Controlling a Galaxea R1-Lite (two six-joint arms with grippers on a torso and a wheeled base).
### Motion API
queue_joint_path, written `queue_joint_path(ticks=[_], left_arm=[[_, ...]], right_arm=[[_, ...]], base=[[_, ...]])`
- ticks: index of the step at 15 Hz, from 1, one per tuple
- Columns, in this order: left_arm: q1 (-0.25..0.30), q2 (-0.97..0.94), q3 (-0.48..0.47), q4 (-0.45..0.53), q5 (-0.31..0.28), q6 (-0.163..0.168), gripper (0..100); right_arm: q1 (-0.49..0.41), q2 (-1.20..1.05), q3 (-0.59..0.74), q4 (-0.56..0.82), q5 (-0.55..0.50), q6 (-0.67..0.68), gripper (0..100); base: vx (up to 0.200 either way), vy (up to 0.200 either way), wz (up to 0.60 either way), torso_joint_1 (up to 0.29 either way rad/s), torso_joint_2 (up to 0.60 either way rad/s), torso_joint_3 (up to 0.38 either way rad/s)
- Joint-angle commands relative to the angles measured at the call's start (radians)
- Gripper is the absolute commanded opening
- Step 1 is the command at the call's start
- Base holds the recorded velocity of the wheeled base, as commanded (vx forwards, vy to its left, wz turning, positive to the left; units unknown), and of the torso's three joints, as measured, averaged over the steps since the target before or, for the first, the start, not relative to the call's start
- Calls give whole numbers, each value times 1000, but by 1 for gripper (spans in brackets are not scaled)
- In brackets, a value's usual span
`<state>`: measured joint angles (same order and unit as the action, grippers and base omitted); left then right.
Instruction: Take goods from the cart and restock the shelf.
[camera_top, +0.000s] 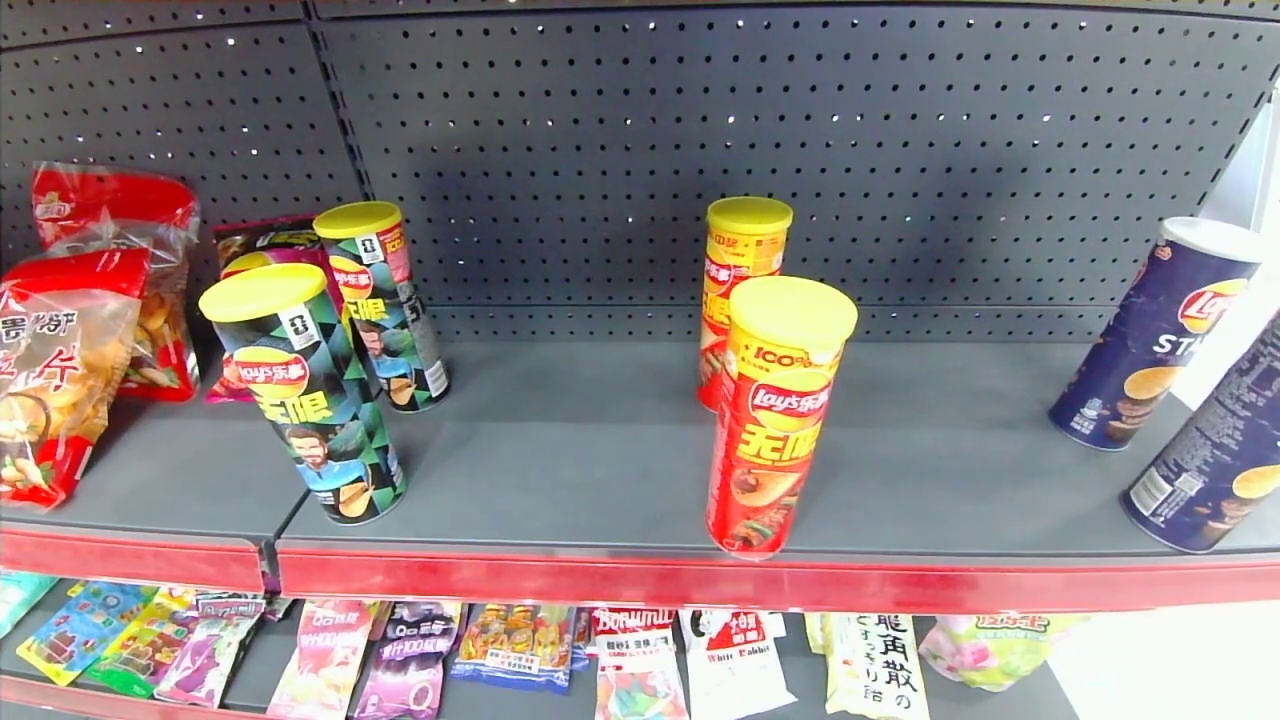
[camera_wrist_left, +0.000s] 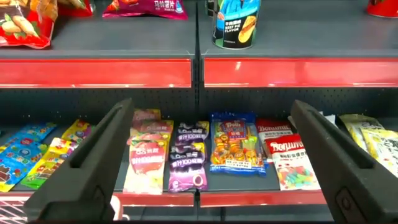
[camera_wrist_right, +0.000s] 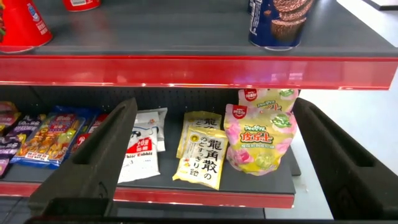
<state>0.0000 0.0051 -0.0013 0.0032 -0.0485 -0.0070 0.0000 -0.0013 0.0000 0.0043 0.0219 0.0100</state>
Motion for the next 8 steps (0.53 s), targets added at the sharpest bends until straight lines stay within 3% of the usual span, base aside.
queue_joint_path(ticks=[1, 2, 4, 8], left_arm=[[0, -4, 0, 0, 1, -1, 100], [0, -4, 0, 0, 1, -1, 100], [0, -4, 0, 0, 1, -1, 100], [0, -4, 0, 0, 1, -1, 100]], right_arm=[[-2, 1, 0, -1, -7, 5, 100], [0, 1, -9, -10, -8, 11, 100], [38, 254, -327, -38, 35, 79, 100], [92, 639, -485, -38, 87, 74, 100]], base=[[0, 0, 0, 0, 0, 0], [0, 0, 0, 0, 0, 0], [0, 0, 0, 0, 0, 0], [0, 0, 0, 0, 0, 0]])
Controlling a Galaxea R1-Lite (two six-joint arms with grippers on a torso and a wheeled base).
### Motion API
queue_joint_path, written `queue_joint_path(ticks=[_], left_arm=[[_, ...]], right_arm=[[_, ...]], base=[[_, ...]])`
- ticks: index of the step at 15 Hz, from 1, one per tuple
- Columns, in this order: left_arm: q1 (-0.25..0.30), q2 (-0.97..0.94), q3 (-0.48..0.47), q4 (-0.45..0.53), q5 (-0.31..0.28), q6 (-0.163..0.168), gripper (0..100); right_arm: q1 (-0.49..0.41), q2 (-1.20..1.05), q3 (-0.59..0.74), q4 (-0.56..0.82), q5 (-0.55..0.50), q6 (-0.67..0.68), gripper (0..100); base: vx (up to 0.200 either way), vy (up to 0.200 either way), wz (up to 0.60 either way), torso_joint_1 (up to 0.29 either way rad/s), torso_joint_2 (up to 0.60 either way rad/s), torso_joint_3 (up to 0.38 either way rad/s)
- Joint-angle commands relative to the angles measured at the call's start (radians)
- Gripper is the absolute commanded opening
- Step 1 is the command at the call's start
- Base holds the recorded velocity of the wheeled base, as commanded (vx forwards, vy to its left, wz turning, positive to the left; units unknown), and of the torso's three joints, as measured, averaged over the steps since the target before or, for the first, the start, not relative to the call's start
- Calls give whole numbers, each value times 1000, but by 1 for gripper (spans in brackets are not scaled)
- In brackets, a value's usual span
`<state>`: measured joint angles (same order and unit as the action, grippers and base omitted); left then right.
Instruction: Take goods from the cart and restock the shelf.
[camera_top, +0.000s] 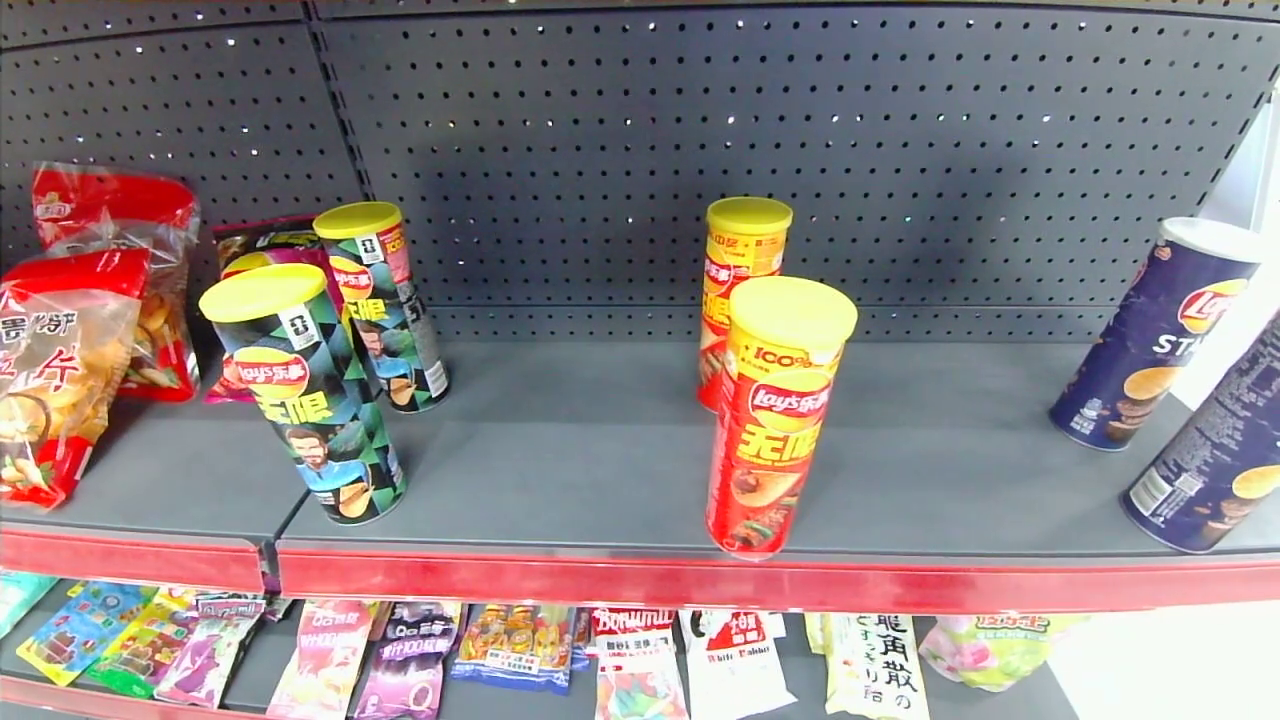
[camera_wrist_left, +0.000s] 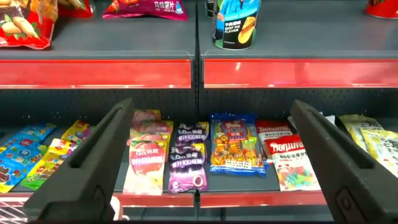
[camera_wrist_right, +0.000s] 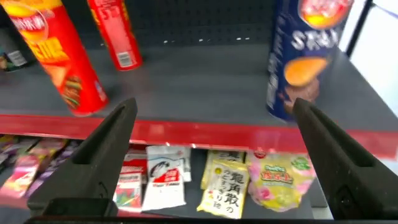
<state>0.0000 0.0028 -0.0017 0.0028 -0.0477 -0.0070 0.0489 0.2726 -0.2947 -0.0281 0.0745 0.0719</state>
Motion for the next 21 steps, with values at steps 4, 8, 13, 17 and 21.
queue_joint_path(ticks=[4, 8, 13, 17, 21], left_arm=[[0, -1, 0, 0, 0, -1, 100], [0, -1, 0, 0, 0, -1, 100], [0, -1, 0, 0, 0, -1, 100], [0, -1, 0, 0, 0, -1, 100], [0, -1, 0, 0, 0, -1, 100]], right_arm=[[243, 620, -189, -9, 61, -3, 100], [520, 783, -190, -15, -116, 8, 100], [575, 998, -204, -156, -200, 6, 100], [569, 1114, -251, -228, -225, 8, 100], [549, 1214, -336, -256, -225, 8, 100]], base=[[0, 0, 0, 0, 0, 0], [0, 0, 0, 0, 0, 0], [0, 0, 0, 0, 0, 0], [0, 0, 0, 0, 0, 0], [0, 0, 0, 0, 0, 0]])
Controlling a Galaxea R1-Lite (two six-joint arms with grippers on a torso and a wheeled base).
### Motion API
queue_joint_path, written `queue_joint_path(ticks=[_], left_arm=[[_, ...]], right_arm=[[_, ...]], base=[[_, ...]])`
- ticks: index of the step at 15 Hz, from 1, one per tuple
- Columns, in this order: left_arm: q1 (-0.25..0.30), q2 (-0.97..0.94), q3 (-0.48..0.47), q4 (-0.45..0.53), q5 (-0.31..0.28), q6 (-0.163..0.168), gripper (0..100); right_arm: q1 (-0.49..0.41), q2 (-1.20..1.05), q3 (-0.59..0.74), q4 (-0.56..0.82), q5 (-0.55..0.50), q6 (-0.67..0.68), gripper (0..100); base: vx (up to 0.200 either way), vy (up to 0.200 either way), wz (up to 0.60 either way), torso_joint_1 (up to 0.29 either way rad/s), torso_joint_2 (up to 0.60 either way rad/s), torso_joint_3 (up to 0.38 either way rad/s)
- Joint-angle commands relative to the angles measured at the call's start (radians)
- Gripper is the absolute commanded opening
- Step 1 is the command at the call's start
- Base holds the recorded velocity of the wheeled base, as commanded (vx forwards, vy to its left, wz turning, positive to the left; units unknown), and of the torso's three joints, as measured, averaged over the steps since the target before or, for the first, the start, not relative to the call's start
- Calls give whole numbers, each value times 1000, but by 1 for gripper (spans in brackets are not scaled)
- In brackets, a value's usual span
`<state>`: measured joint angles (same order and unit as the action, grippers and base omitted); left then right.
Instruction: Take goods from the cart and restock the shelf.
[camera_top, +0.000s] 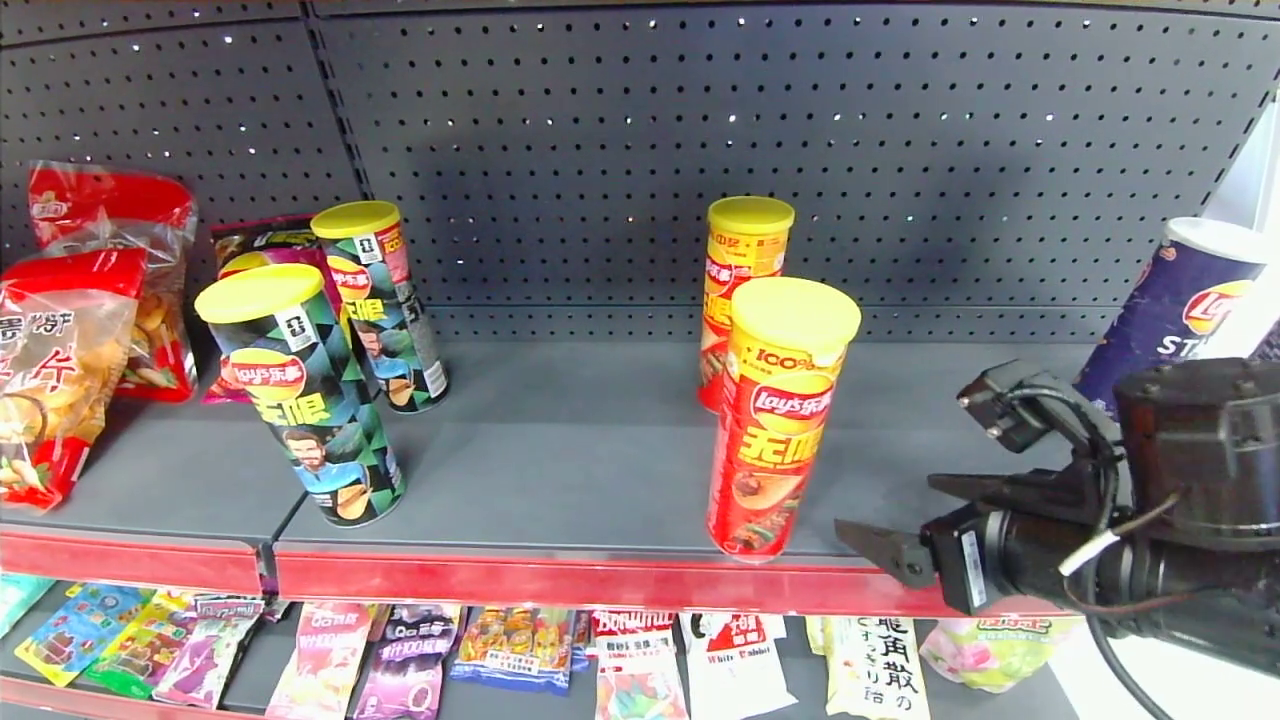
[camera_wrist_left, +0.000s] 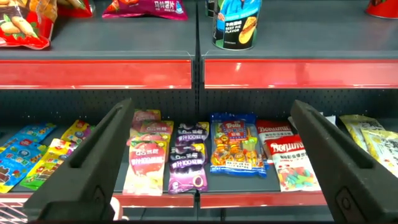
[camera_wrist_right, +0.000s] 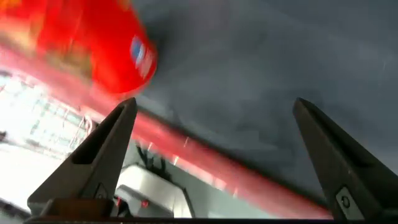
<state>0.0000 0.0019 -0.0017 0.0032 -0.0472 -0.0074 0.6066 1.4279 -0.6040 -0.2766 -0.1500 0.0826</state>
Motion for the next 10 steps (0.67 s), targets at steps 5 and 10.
queue_joint_path(ticks=[5, 10], left_arm=[[0, 0, 0, 0, 0, 0, 100], [0, 0, 0, 0, 0, 0, 100]], right_arm=[[-22, 112, -51, -10, -31, -7, 100], [-36, 187, -66, -93, -33, -52, 100]], base=[[0, 0, 0, 0, 0, 0], [0, 0, 0, 0, 0, 0]])
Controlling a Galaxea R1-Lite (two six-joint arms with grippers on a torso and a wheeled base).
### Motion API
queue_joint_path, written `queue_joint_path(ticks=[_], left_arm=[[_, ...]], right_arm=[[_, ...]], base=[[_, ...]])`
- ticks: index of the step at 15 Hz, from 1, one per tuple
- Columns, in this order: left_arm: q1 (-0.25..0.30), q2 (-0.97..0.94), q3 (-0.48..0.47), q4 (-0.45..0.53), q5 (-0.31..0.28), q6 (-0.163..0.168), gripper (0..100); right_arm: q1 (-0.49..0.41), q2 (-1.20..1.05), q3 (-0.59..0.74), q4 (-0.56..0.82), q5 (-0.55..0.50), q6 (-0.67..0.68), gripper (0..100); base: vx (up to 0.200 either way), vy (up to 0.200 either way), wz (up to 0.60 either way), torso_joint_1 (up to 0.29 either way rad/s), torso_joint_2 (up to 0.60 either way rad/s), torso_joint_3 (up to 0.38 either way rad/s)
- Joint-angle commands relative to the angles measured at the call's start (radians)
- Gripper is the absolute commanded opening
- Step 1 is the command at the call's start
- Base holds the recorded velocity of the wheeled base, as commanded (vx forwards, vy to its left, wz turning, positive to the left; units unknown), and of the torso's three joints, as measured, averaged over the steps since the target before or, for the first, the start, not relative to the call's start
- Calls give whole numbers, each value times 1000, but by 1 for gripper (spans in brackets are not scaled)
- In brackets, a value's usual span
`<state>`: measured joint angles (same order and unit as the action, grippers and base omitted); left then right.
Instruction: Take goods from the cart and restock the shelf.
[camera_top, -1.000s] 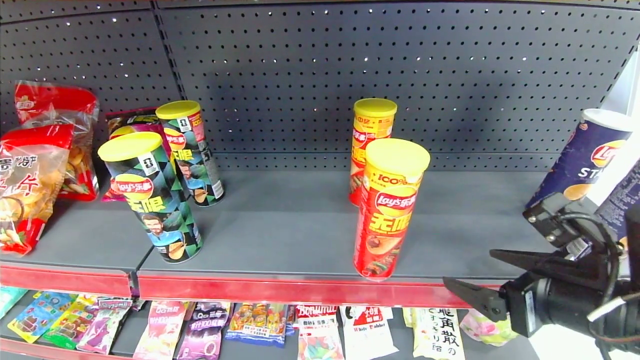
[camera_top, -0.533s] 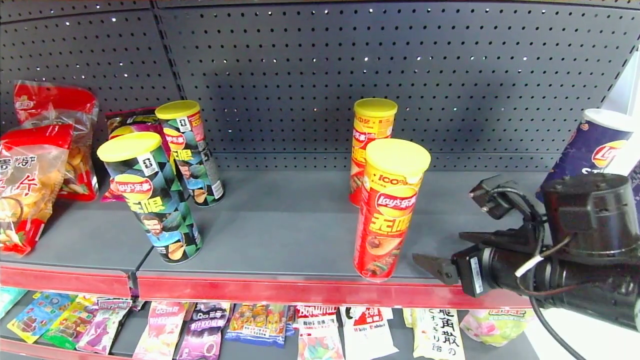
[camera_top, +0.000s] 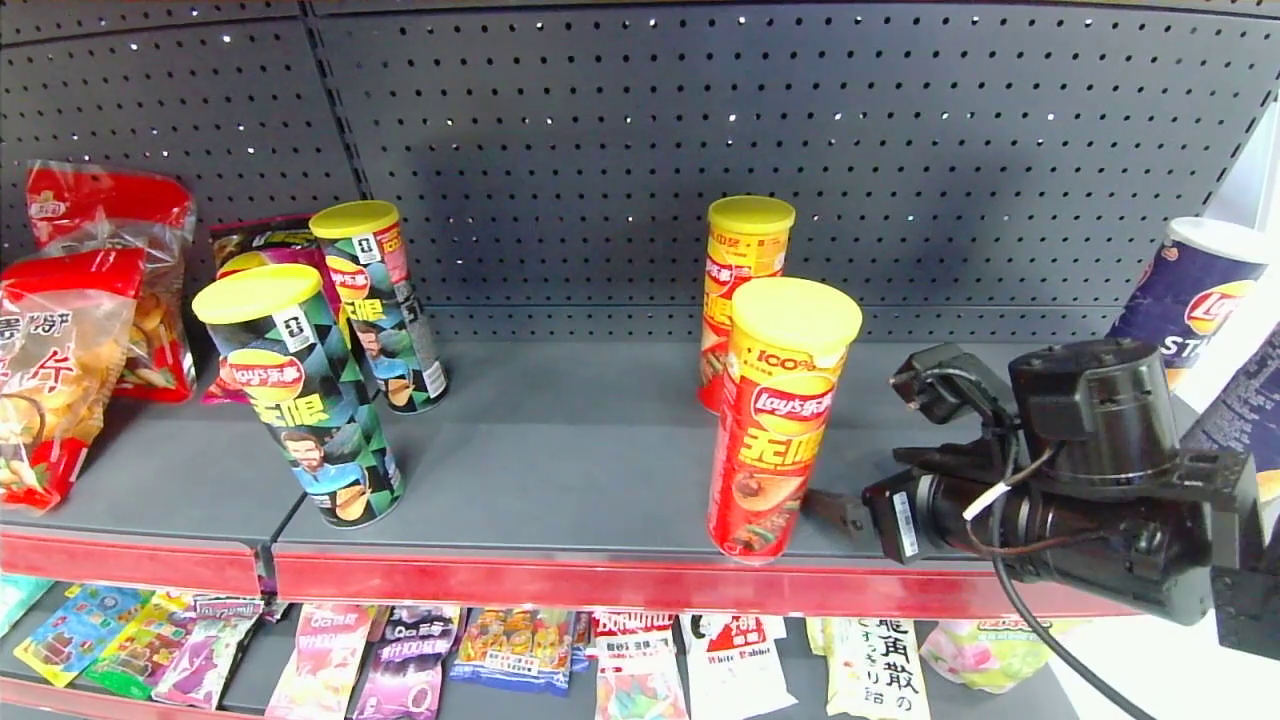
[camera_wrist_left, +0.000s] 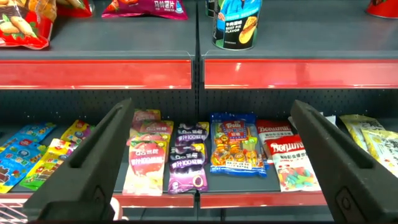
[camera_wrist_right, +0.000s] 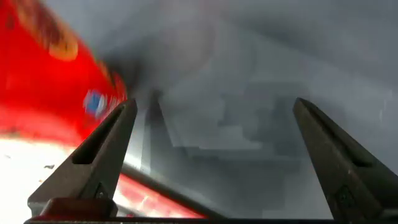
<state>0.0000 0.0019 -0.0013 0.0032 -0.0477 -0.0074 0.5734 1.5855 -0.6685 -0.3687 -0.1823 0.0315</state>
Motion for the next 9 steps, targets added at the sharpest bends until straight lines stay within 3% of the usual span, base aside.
queue_joint_path(ticks=[1, 9], left_arm=[[0, 0, 0, 0, 0, 0, 100], [0, 0, 0, 0, 0, 0, 100]], right_arm=[[-3, 36, -2, -10, 0, -7, 100], [29, 39, -2, -9, -2, -12, 100]], base=[[0, 0, 0, 0, 0, 0], [0, 0, 0, 0, 0, 0]])
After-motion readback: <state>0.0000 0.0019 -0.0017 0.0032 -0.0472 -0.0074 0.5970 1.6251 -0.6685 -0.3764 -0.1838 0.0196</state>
